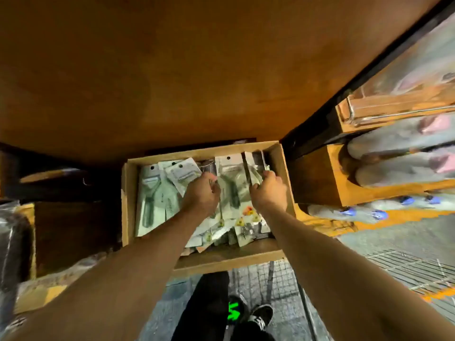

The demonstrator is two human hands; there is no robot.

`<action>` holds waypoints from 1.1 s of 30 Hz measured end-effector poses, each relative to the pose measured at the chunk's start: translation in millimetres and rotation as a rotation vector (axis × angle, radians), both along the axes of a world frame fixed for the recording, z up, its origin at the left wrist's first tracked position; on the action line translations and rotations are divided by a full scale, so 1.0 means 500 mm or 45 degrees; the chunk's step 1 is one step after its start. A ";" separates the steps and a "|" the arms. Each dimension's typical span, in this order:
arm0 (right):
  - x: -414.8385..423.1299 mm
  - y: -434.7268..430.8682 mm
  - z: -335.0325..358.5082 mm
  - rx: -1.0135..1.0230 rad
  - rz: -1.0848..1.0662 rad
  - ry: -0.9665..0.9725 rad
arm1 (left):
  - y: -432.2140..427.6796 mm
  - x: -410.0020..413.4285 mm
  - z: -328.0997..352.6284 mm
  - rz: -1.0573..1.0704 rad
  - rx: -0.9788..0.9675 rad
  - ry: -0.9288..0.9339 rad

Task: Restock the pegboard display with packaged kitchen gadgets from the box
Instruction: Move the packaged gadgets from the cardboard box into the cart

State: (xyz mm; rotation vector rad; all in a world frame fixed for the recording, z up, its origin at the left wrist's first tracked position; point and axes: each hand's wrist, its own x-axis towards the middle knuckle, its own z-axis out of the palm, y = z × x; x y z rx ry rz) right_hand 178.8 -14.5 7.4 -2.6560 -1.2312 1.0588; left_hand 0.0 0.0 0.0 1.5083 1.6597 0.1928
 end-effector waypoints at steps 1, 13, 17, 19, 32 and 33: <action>0.006 0.001 -0.009 0.016 -0.014 -0.018 | 0.003 0.009 -0.008 -0.005 -0.012 -0.030; 0.043 0.003 -0.094 -0.227 0.141 -0.073 | 0.019 0.122 -0.066 -0.005 -0.135 0.264; 0.054 -0.005 -0.081 -0.172 0.297 -0.155 | 0.017 0.104 -0.056 0.033 -0.150 0.187; 0.051 -0.013 -0.073 -0.135 0.314 -0.211 | 0.017 0.098 -0.051 0.055 -0.188 0.124; 0.023 -0.093 0.017 0.101 0.187 -0.176 | -0.021 0.103 0.010 -0.012 -0.159 0.103; 0.033 -0.104 0.044 0.161 0.119 -0.120 | -0.026 0.114 0.033 -0.032 -0.143 0.112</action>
